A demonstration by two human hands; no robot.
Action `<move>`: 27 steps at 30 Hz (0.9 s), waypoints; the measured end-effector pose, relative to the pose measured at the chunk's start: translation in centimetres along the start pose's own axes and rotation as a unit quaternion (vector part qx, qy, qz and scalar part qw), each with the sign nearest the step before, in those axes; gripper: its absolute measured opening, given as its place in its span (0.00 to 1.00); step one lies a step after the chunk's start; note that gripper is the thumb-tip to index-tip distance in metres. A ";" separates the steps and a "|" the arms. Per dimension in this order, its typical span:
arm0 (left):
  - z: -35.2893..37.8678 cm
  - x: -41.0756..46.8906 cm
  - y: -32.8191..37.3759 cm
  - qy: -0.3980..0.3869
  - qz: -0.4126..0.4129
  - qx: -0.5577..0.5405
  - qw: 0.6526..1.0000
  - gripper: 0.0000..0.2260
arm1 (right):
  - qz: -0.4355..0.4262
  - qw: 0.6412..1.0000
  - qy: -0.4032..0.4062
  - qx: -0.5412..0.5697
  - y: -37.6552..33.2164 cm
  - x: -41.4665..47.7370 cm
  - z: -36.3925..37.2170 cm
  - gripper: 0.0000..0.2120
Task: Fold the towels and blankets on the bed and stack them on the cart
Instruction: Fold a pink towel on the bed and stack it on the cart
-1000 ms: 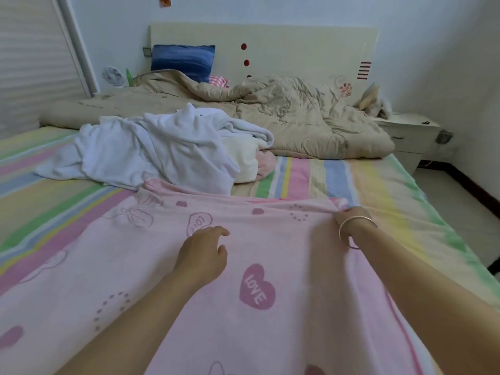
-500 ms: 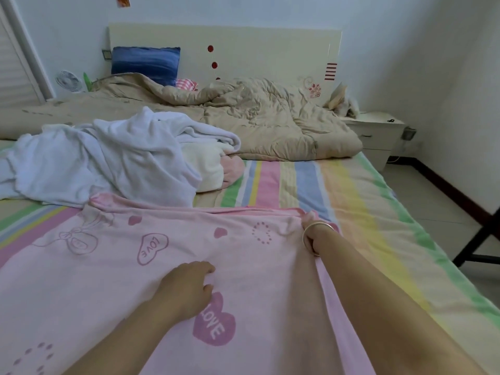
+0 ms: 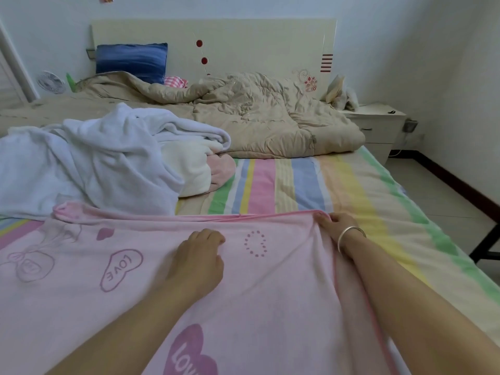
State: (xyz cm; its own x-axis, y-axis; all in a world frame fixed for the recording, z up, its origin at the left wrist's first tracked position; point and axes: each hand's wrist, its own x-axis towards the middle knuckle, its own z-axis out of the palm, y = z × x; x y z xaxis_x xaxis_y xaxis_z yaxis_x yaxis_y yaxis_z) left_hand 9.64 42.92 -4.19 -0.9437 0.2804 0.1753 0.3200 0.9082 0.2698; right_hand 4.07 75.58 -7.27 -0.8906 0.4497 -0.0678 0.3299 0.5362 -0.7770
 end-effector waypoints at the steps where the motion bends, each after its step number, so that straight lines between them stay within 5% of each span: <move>1: 0.3 1.0 0.3 -0.004 0.012 0.006 1.000 0.19 | -0.002 1.000 0.000 0.003 0.3 0.3 0.0 0.18; 4: 1.0 4.2 1.0 -0.026 0.049 0.028 0.998 0.21 | -0.037 0.999 0.023 0.023 1.6 1.1 0.3 0.18; 7: 1.7 6.8 1.0 -0.052 0.017 0.018 0.998 0.18 | -0.074 0.996 0.036 0.043 2.0 1.2 0.8 0.05; 11: 2.4 9.2 0.4 0.002 -0.030 0.092 0.995 0.10 | -0.076 0.995 0.065 0.031 2.1 1.5 1.1 0.01; 18: 2.0 11.8 -0.3 -0.043 -0.053 0.249 0.966 0.06 | -0.071 0.991 0.081 -0.081 1.8 3.2 0.6 0.10; 23: 2.0 12.8 -1.3 -0.114 -0.091 0.200 0.969 0.14 | -0.057 0.993 0.069 -0.076 1.4 4.2 0.2 0.08; 27: 1.7 12.1 -1.5 -0.089 -0.074 0.227 0.967 0.07 | -0.046 0.996 0.050 -0.053 1.6 5.3 -0.6 0.07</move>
State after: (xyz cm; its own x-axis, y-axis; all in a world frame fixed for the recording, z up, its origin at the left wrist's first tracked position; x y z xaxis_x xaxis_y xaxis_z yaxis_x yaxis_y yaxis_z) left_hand -2.42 45.51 -4.11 -0.9886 0.1501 -0.0095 0.1495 0.9738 -0.1714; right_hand 0.01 79.21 -8.49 -0.8849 0.4610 0.0672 0.2840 0.6481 -0.7066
